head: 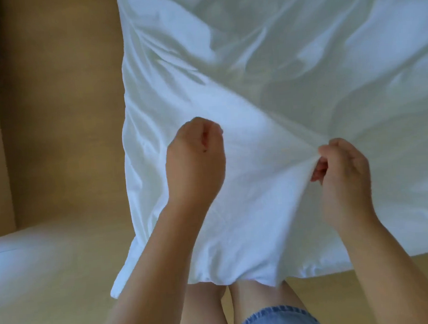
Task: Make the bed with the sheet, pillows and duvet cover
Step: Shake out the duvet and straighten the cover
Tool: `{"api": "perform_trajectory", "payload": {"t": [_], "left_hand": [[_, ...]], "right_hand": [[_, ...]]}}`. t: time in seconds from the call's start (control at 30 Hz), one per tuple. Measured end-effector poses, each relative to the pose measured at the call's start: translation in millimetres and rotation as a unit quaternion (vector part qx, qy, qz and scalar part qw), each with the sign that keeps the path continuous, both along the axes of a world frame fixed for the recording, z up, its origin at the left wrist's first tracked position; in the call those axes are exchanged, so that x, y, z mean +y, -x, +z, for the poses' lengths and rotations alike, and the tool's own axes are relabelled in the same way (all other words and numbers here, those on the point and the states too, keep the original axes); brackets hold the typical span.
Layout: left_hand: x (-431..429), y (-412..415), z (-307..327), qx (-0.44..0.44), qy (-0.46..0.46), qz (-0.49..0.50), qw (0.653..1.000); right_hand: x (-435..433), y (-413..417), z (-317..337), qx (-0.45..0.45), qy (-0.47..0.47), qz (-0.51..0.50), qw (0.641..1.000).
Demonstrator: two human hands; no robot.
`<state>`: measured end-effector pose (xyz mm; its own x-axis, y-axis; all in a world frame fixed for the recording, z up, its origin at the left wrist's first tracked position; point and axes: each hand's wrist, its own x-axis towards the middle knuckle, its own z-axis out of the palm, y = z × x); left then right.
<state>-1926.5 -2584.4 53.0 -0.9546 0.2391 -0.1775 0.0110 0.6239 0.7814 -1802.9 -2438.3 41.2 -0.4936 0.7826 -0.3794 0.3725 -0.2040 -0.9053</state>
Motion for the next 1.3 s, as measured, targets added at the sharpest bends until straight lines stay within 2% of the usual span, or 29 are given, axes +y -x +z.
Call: {"api": "perform_trajectory", "payload": {"t": [0.03, 0.1, 0.13, 0.17, 0.23, 0.37, 0.43, 0.53, 0.63, 0.73, 0.8, 0.87, 0.97, 1.0, 1.07, 1.1, 1.17, 1.23, 1.3], "left_hand": [[13, 5, -11, -0.062, 0.065, -0.025, 0.996], [32, 15, -38, -0.22, 0.178, -0.033, 0.959], [40, 18, -49, -0.28, 0.198, -0.021, 0.939], [47, 21, -60, -0.3, 0.21, -0.016, 0.93], [60, 23, -77, -0.279, 0.221, -0.024, 0.934], [72, 27, -87, -0.242, 0.2, -0.08, 0.946], [74, 32, -81, -0.234, 0.195, -0.102, 0.947], [77, 42, -55, -0.176, 0.181, -0.107, 0.962], [81, 46, -19, -0.187, 0.083, -0.08, 0.975], [109, 28, 16, -0.202, -0.101, -0.097, 0.969], [145, 4, 26, -0.203, -0.159, -0.148, 0.955], [176, -19, 11, -0.225, -0.119, -0.182, 0.95], [185, -30, -40, -0.245, 0.062, -0.236, 0.938], [178, -27, -55, -0.259, 0.099, -0.235, 0.932], [161, -23, -72, -0.265, 0.101, -0.234, 0.93], [152, -22, -72, -0.261, 0.086, -0.239, 0.931], [135, -22, -67, -0.27, 0.061, -0.249, 0.928], [114, -18, -60, -0.274, 0.066, -0.276, 0.919], [90, -11, -54, -0.245, 0.111, -0.303, 0.914]], "right_hand": [[1, 0, 4, -0.006, -0.001, 0.022, 1.0], [-3, 0, 9, -0.004, -0.005, 0.056, 0.998], [-5, -1, 9, -0.007, -0.012, 0.062, 0.998], [-5, -2, 8, -0.015, -0.021, 0.06, 0.998], [-2, -4, 2, -0.032, -0.02, 0.04, 0.998], [1, 7, -14, -0.019, 0.119, -0.059, 0.991], [2, 16, -19, -0.054, 0.116, -0.053, 0.99], [5, 24, -25, -0.053, 0.116, -0.075, 0.989], [12, 28, -21, -0.044, 0.102, -0.085, 0.99], [44, 10, -7, -0.013, 0.062, -0.174, 0.983], [81, -11, -9, -0.093, 0.027, -0.261, 0.961], [110, -30, -19, -0.189, 0.011, -0.317, 0.929], [98, -33, -38, -0.318, -0.103, -0.209, 0.919], [81, -27, -41, -0.329, -0.159, -0.165, 0.916], [49, -12, -51, -0.25, -0.239, -0.079, 0.935], [38, 0, -52, -0.197, -0.211, -0.051, 0.956], [26, 24, -57, -0.142, -0.031, -0.03, 0.989], [22, 45, -61, -0.104, 0.161, -0.037, 0.981], [22, 62, -63, -0.092, 0.211, -0.028, 0.973]]}}
